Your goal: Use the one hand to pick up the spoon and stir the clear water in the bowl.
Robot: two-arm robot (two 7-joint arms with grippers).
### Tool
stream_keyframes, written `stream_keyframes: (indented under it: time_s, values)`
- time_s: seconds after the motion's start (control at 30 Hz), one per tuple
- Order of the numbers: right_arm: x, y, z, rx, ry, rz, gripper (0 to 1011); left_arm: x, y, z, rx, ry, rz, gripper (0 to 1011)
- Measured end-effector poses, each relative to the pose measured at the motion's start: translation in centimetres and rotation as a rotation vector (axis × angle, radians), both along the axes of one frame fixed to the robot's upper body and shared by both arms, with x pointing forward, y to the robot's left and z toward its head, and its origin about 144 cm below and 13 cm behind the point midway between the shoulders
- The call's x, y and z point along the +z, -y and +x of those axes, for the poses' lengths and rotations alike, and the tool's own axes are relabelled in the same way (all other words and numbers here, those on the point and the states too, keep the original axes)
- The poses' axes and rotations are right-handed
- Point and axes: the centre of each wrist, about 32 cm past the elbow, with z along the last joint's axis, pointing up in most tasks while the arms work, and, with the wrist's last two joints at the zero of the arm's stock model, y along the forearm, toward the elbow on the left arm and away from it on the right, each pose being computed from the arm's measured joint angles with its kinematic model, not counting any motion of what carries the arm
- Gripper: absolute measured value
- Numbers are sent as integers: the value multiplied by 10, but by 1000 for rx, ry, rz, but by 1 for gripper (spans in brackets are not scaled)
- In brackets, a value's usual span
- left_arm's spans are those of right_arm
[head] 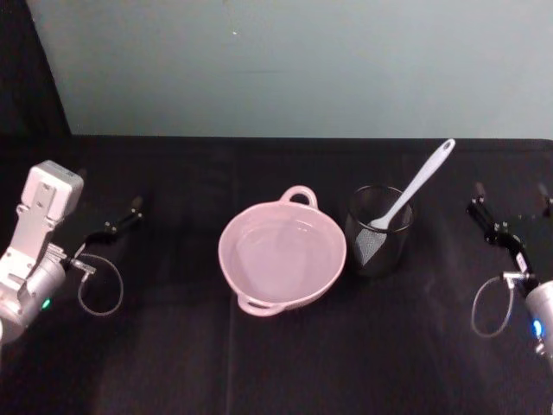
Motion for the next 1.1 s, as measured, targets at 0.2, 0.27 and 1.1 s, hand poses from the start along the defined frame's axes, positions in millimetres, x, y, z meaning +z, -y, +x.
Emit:
stream_keyframes:
  time_s: [0.2, 0.27, 1.1]
  values:
    - [-21, 2, 5, -9, 25, 23, 1002, 0, 0, 0, 0, 0, 0, 1011]
    - [-24, 1, 5, -8, 26, 24, 1003, 0, 0, 0, 0, 0, 0, 1011]
    - [-24, -1, 6, 1, 15, 25, 1003, 0, 0, 0, 0, 0, 0, 1011]
